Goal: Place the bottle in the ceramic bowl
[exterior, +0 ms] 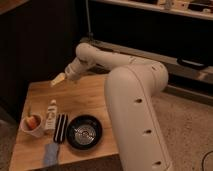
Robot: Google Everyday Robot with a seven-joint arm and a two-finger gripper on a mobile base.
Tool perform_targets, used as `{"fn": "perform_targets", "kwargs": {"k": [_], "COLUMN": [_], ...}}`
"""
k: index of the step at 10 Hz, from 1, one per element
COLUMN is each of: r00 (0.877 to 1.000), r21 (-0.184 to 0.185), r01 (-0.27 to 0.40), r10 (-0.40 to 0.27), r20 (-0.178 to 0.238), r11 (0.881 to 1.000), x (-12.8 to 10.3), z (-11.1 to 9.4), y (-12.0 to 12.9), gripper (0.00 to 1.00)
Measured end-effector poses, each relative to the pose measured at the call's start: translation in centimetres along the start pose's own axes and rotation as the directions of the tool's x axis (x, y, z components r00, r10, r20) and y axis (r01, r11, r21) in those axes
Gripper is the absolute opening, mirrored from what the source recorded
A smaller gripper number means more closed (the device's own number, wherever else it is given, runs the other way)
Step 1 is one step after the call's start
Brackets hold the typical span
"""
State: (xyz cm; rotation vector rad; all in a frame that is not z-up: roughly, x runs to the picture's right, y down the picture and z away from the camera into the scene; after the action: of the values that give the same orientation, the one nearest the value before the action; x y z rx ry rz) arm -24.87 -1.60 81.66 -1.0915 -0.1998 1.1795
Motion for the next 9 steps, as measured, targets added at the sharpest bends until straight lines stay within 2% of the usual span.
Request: {"fn": "perform_targets", "kwargs": {"k": [2,5,8,9], "r00": [0.999,0.996,0.993,0.993], "r21": [-0.009,0.039,0.049,0.050], "r01": [-0.003,-0.007,-0.021,-0.024], "r10": [0.003,0.010,0.027,0.029], "r20": [-0.034,-0.084,-0.115,-0.112], "r11": [1.000,0.999,0.999,0.998], "x": [1.4,2.7,3.5,3.4], "z": [1.6,3.5,4.5,4.3], "y": [0.8,2.4,1.9,1.7], "gripper": [0.80,0.80,0.80,0.80]}}
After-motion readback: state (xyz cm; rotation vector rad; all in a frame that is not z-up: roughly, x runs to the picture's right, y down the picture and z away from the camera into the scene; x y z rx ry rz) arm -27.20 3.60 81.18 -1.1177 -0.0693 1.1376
